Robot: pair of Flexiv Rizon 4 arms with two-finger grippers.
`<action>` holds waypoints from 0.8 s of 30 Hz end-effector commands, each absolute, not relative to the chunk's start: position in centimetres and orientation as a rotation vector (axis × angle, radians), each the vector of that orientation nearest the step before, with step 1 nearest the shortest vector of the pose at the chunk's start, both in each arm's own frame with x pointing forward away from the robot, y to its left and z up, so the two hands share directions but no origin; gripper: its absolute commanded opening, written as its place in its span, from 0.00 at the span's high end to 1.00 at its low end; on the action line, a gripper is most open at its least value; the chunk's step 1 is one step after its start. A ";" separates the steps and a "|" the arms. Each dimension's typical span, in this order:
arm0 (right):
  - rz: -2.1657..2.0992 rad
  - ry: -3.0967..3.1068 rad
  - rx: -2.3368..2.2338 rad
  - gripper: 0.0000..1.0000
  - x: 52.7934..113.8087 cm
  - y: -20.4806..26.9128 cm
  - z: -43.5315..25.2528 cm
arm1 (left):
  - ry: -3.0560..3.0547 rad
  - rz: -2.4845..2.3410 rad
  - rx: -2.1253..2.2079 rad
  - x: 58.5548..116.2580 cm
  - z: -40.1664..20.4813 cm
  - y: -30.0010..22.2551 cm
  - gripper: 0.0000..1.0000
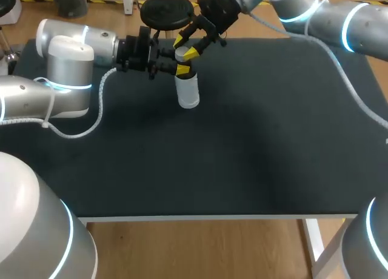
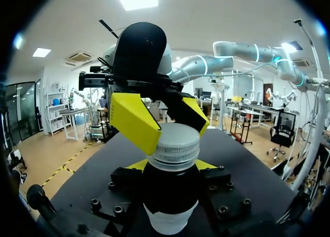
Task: Unscrew the bottle cap
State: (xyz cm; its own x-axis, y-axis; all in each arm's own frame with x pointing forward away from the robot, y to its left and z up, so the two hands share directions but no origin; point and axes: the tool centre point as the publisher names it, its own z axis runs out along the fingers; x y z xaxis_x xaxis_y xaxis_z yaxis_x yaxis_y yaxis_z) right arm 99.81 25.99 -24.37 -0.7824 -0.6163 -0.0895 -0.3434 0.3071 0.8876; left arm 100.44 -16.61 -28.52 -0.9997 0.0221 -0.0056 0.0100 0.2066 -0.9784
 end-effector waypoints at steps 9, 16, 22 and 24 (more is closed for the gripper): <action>-1.084 -1.913 1.182 1.00 100.6 26.5 -24.3 | -2.434 1.968 -0.032 100.2 -28.8 -16.8 1.00; -1.035 -1.890 1.226 1.00 100.5 25.6 -24.3 | -2.434 1.968 -0.032 100.2 -28.8 -16.8 1.00; -1.056 -1.915 1.235 0.89 100.4 24.9 -24.0 | -2.434 1.968 -0.032 100.2 -28.8 -16.8 1.00; -1.076 -1.933 1.238 0.00 100.5 24.7 -23.9 | -2.434 1.968 -0.032 100.2 -28.8 -16.8 1.00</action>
